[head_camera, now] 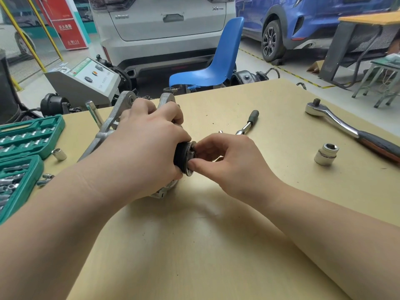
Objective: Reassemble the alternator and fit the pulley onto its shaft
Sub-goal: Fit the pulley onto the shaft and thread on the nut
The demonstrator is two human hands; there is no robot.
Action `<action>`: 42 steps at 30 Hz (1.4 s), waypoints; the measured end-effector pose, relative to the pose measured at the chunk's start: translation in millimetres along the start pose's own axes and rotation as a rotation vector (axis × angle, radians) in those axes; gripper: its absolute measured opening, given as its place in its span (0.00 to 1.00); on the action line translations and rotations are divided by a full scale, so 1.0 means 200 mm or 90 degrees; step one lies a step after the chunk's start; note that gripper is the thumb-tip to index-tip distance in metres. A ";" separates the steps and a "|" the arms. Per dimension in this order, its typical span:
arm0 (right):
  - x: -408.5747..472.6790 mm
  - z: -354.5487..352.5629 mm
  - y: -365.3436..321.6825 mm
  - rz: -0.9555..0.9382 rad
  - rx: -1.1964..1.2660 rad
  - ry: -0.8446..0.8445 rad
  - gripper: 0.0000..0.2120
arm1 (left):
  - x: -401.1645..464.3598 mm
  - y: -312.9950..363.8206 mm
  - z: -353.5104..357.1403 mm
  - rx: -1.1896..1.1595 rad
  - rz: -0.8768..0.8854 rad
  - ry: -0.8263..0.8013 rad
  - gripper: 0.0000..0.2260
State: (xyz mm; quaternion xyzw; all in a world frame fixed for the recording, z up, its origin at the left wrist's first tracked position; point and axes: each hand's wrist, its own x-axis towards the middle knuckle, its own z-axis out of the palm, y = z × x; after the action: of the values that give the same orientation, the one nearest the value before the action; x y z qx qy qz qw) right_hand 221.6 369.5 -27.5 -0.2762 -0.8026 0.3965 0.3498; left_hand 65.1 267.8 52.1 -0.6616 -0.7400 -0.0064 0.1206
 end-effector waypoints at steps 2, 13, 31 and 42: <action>0.01 0.00 0.00 0.016 0.010 -0.003 0.07 | 0.00 0.00 0.00 0.001 0.002 0.001 0.20; 0.02 -0.03 0.01 0.044 0.008 -0.056 0.07 | 0.00 -0.01 0.00 0.003 0.003 0.001 0.20; 0.02 0.02 0.01 0.125 0.081 -0.080 0.02 | 0.00 -0.01 0.01 -0.002 0.006 0.017 0.20; 0.01 0.02 -0.01 0.091 0.181 -0.042 0.07 | 0.00 -0.01 0.01 -0.003 0.005 0.016 0.21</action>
State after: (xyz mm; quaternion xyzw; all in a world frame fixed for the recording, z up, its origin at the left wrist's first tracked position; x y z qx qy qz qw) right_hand 218.0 367.7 -27.0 -0.2673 -0.7276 0.5389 0.3298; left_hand 63.5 267.6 49.8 -0.6646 -0.7359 -0.0161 0.1286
